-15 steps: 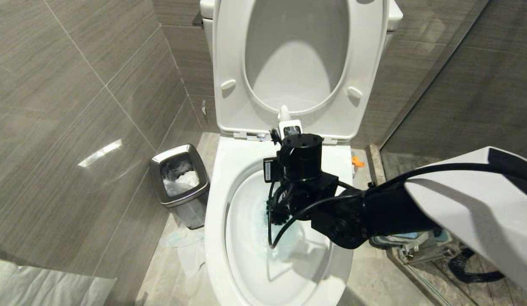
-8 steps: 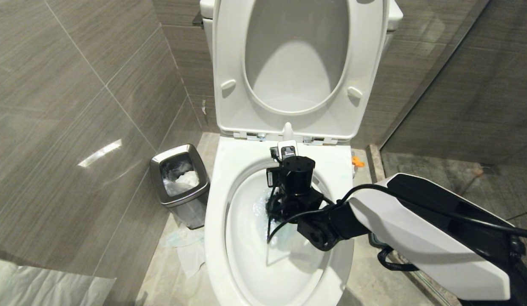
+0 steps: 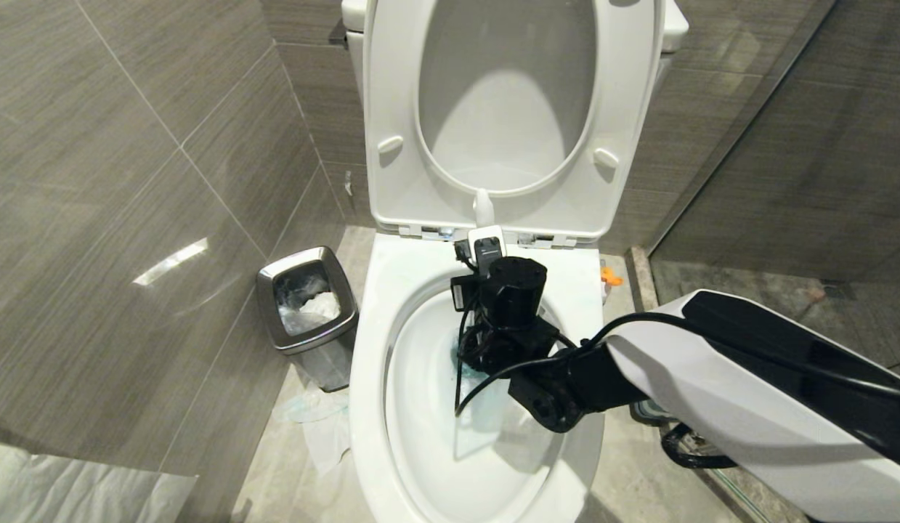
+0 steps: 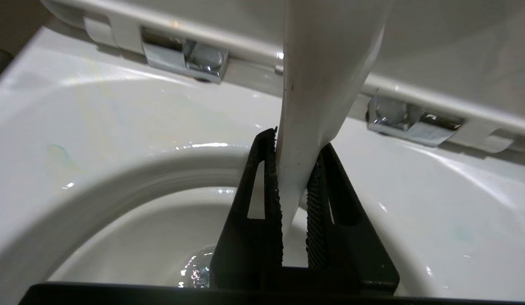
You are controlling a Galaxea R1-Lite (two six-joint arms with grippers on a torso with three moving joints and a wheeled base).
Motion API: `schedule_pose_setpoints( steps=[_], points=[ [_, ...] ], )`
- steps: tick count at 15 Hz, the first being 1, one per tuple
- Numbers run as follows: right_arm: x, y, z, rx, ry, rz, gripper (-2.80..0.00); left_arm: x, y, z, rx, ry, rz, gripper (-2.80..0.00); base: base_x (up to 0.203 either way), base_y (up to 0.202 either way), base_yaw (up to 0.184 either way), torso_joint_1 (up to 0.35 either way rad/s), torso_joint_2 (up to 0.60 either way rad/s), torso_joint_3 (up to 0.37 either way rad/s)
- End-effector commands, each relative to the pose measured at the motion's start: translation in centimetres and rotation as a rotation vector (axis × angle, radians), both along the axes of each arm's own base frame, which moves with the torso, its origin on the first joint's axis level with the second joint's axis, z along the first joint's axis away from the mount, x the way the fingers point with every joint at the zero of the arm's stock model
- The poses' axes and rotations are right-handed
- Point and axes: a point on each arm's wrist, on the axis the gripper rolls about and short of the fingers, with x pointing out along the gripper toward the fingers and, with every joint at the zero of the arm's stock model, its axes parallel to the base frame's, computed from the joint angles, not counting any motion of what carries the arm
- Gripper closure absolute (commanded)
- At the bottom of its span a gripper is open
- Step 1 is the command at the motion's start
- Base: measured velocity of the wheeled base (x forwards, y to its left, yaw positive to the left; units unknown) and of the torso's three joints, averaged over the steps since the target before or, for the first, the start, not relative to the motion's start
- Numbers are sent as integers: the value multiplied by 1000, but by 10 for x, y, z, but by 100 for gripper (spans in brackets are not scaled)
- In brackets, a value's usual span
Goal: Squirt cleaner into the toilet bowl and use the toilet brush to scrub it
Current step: Scrub the toilet bowl
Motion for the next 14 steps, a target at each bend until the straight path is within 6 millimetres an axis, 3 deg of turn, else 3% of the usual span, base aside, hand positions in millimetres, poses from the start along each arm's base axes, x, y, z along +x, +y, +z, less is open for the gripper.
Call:
schedule_pose_setpoints(
  steps=[1, 4, 6, 9, 11, 14],
  points=[
    [-38, -14, 64, 66, -68, 32, 0, 0, 0, 0, 0, 1, 0, 0, 0, 0, 0, 0, 0, 0],
    [-75, -34, 123, 115, -113, 62, 0, 0, 0, 0, 0, 1, 0, 0, 0, 0, 0, 0, 0, 0],
    [-105, -40, 150, 127, -114, 103, 0, 0, 0, 0, 0, 1, 0, 0, 0, 0, 0, 0, 0, 0],
    [-147, -24, 158, 120, -88, 208, 0, 0, 0, 0, 0, 1, 0, 0, 0, 0, 0, 0, 0, 0],
    [-160, -17, 161, 139, -85, 277, 0, 0, 0, 0, 0, 1, 0, 0, 0, 0, 0, 0, 0, 0],
    [-162, -16, 160, 108, -73, 365, 0, 0, 0, 0, 0, 1, 0, 0, 0, 0, 0, 0, 0, 0]
  ],
)
